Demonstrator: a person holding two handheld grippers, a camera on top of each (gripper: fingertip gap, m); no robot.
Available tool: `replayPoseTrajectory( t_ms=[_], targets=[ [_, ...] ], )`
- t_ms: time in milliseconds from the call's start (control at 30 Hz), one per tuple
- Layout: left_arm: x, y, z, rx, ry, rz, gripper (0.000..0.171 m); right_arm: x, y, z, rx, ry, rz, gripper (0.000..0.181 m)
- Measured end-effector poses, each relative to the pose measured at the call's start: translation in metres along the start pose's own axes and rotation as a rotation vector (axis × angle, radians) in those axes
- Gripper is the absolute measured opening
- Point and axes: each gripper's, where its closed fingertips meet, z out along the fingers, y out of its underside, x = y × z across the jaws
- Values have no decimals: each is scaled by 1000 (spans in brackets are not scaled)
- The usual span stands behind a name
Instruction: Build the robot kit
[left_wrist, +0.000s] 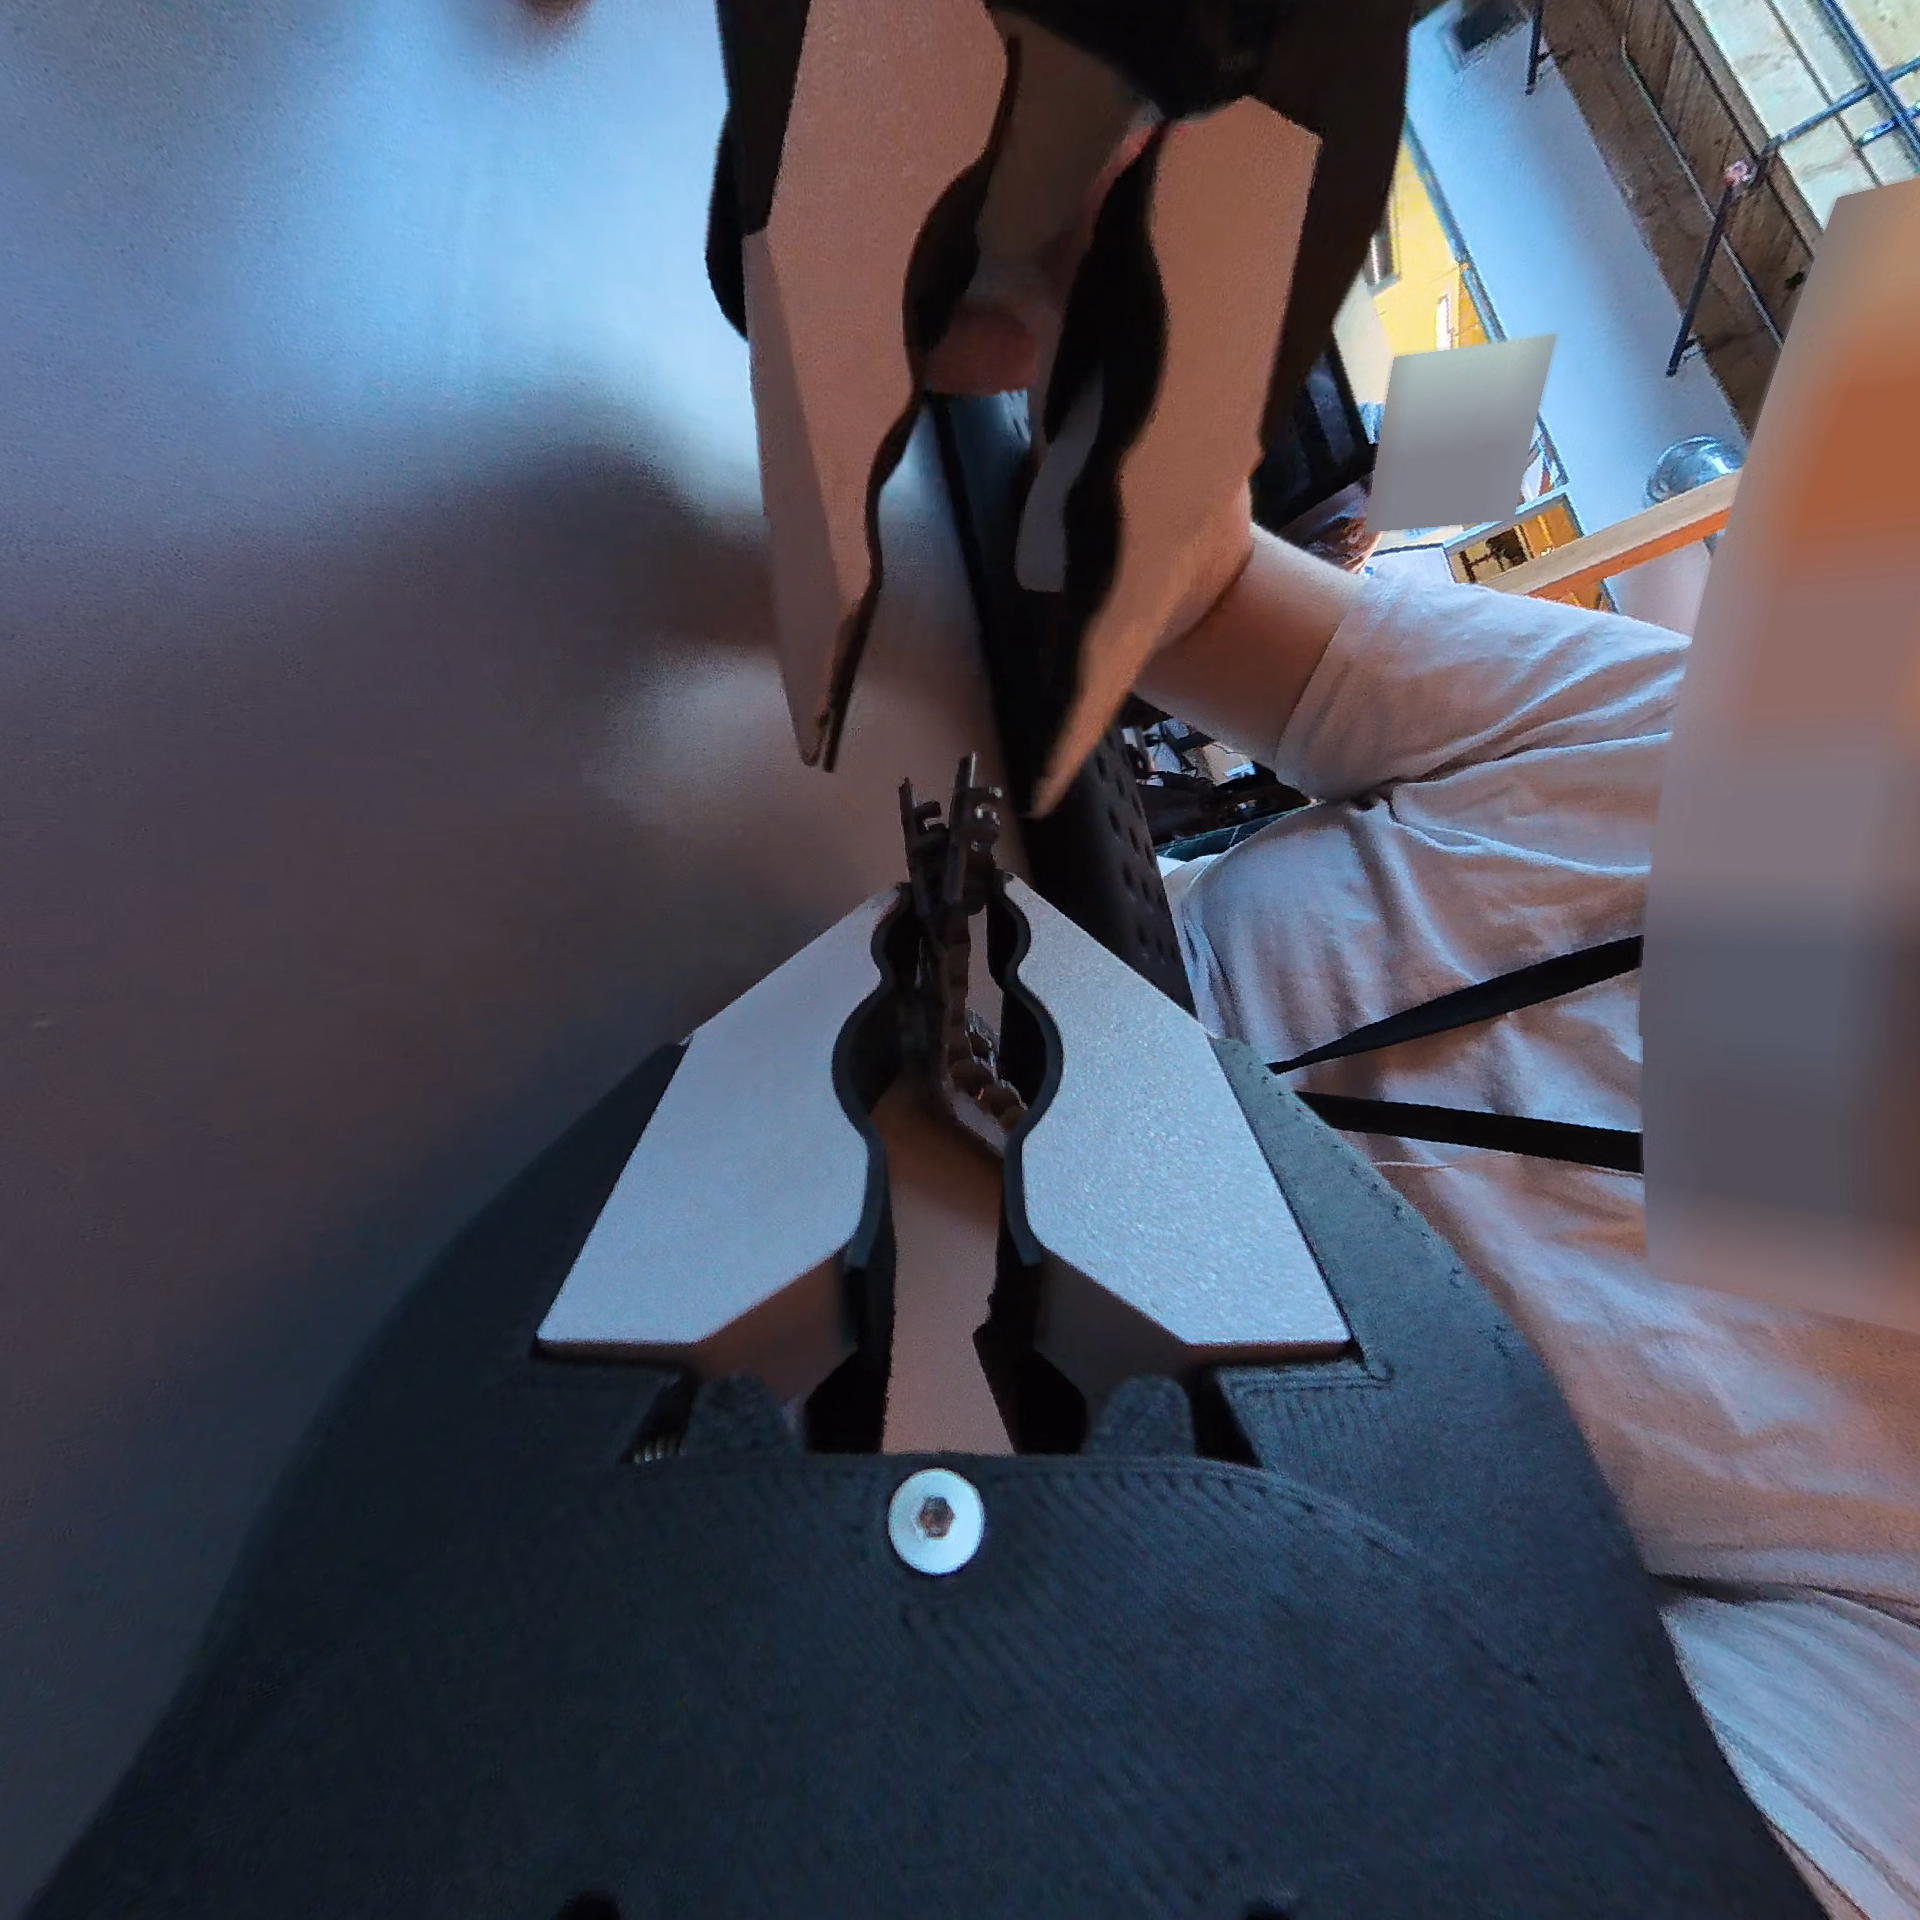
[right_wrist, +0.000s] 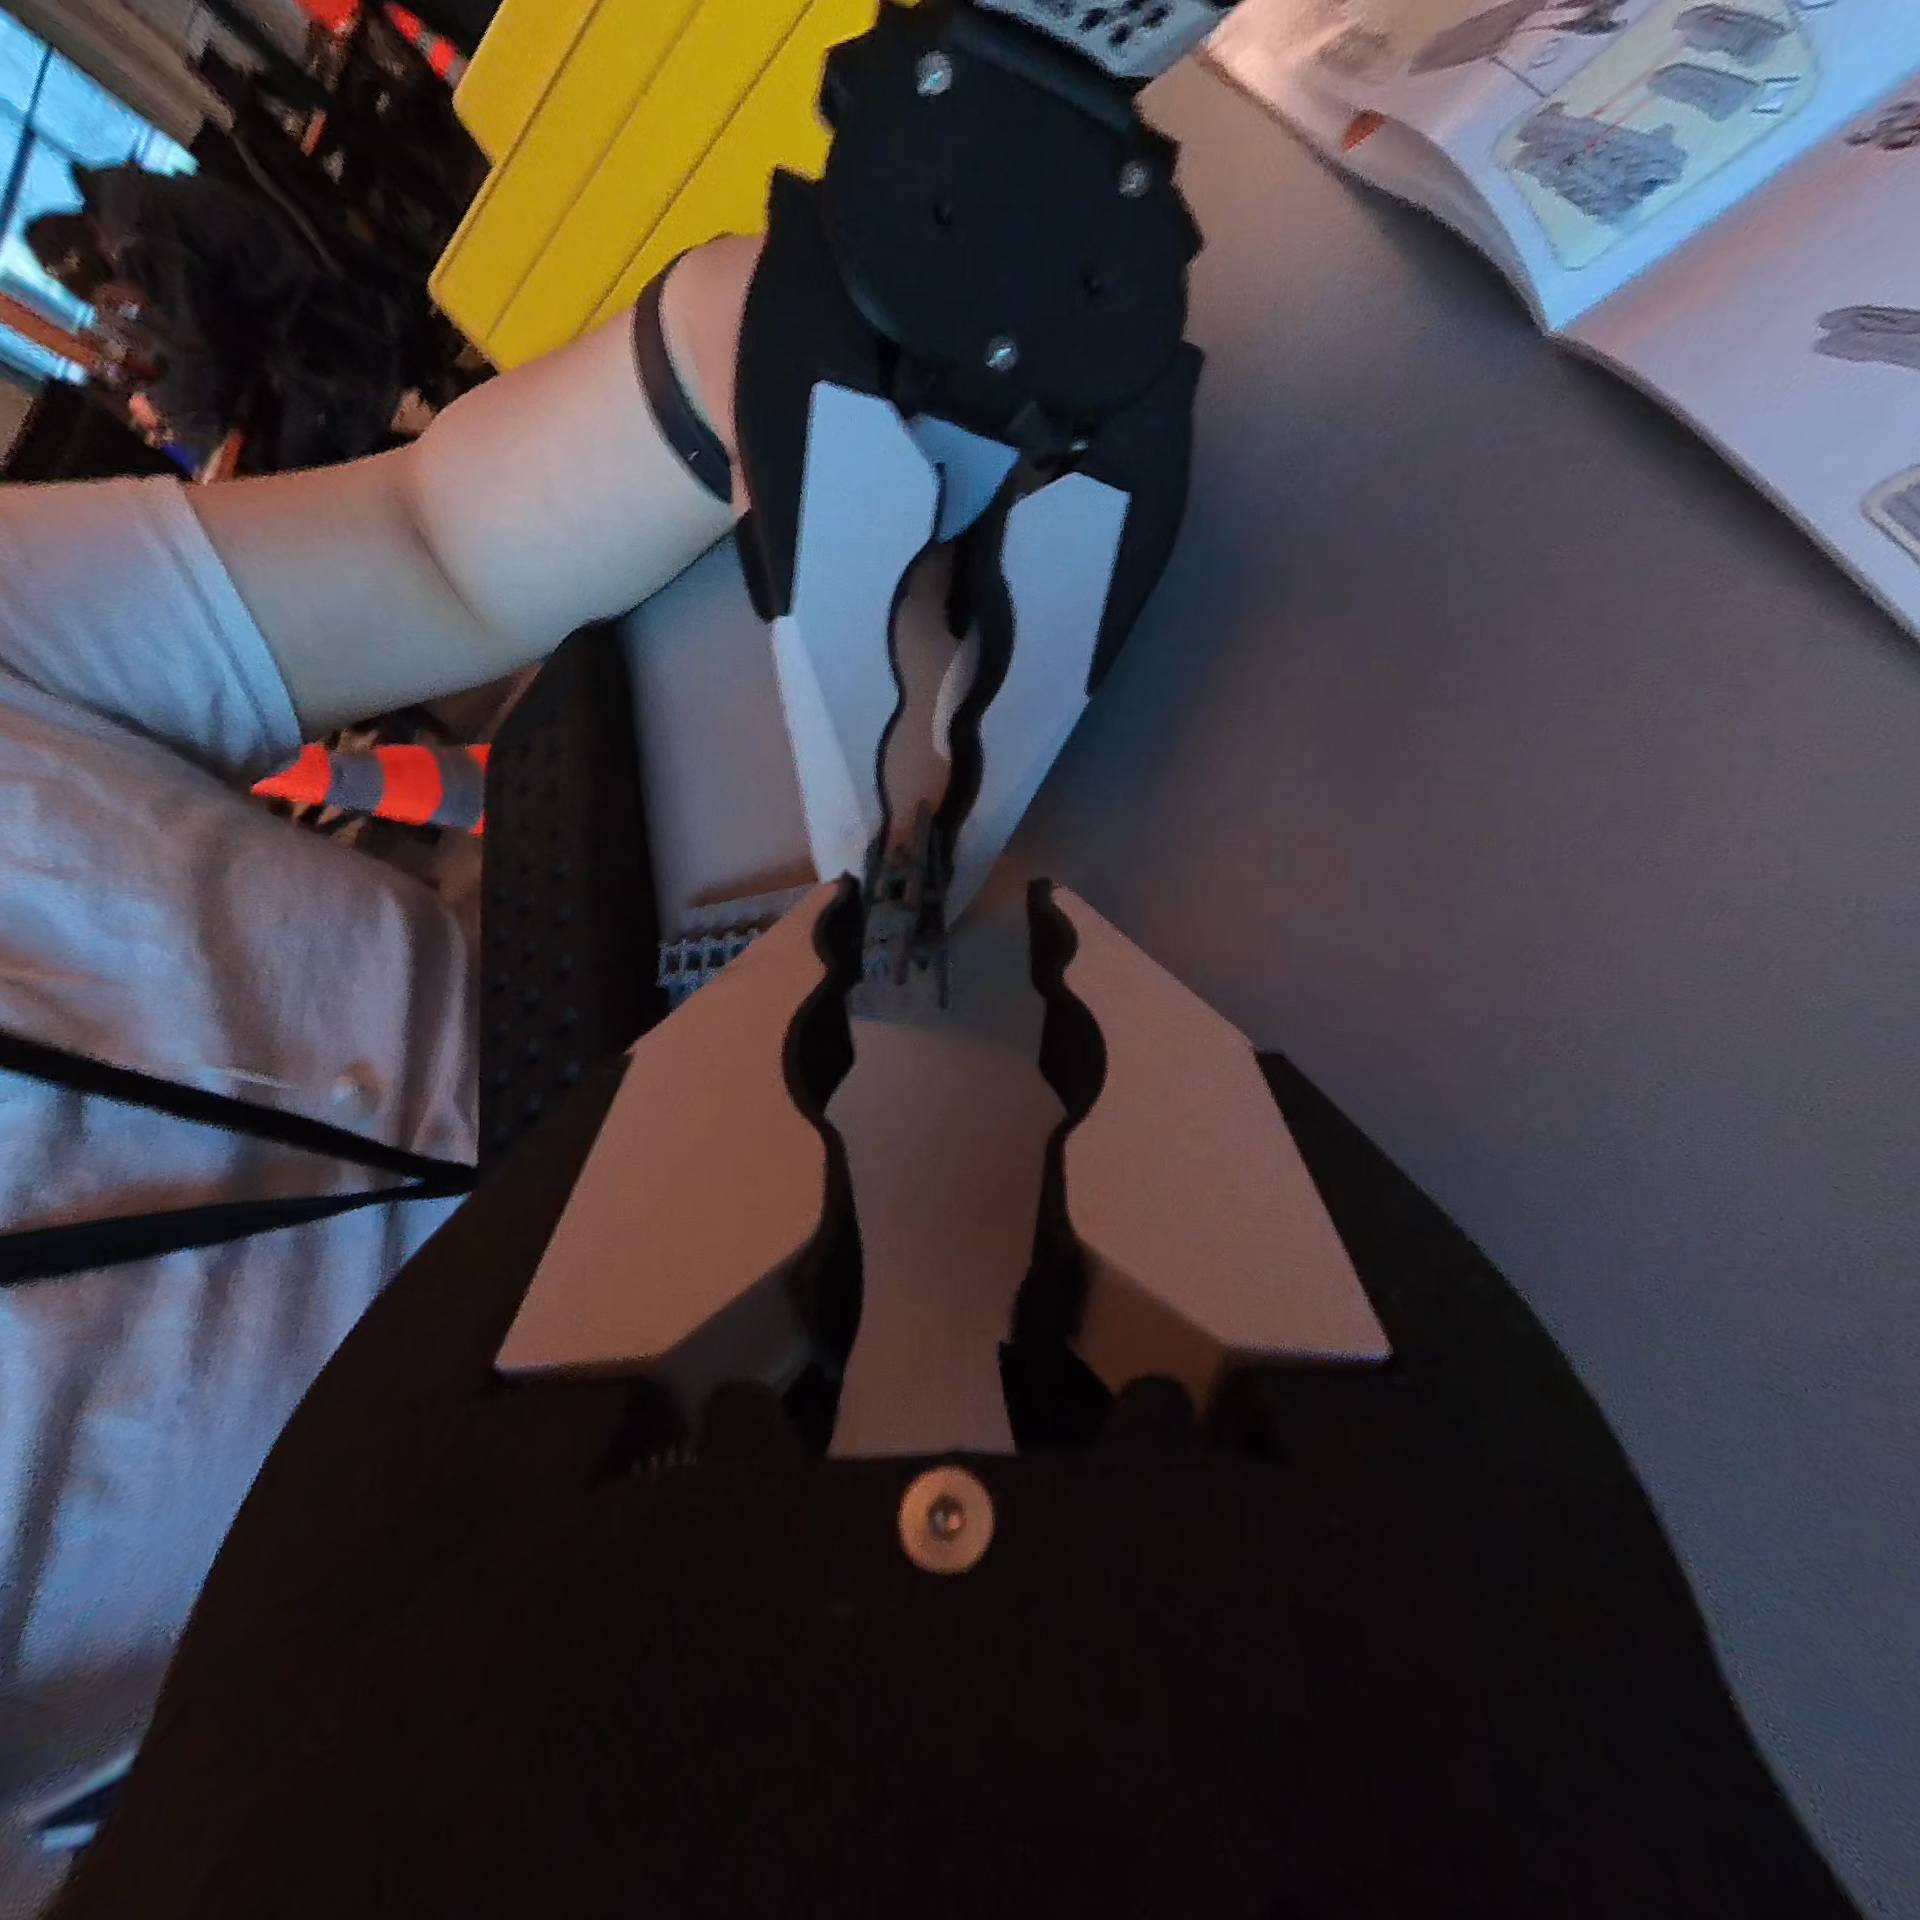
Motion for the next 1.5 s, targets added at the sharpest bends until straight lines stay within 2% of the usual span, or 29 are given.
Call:
replayPoseTrajectory(
  t_ms=[67,167,233,267,333,433,667,967,1100,1300,1400,1500],
  targets=[
    [0,0,0,-1,-2,5,11,-6,-6,-1,59,-72,31,0],
    [0,-1,0,3,-7,15,11,-13,-8,-1,75,-155,77,0],
    [0,-1,0,3,-8,12,11,-11,-3,4,49,-152,106,27],
    [0,-1,0,3,-9,11,11,-9,-1,7,33,-134,108,30],
    [0,0,0,2,-10,16,11,-2,-1,8,31,-79,84,29],
    [-1,0,1,-1,-14,15,11,-10,1,7,16,-113,73,6],
    [2,2,5,-15,-1,22,11,-12,6,5,7,-115,92,5],
    [2,-1,3,8,5,22,6,-10,-1,-5,110,-49,64,3],
    [1,4,6,-25,-9,32,6,-12,-8,-15,192,-20,37,3],
    [1,4,6,-25,-8,26,6,-11,1,-15,144,30,-3,3],
    [2,4,6,-30,-6,37,6,-5,4,-11,108,107,-55,3],
    [3,6,7,-40,-4,37,6,-6,4,-9,108,107,-69,3]
  ],
)
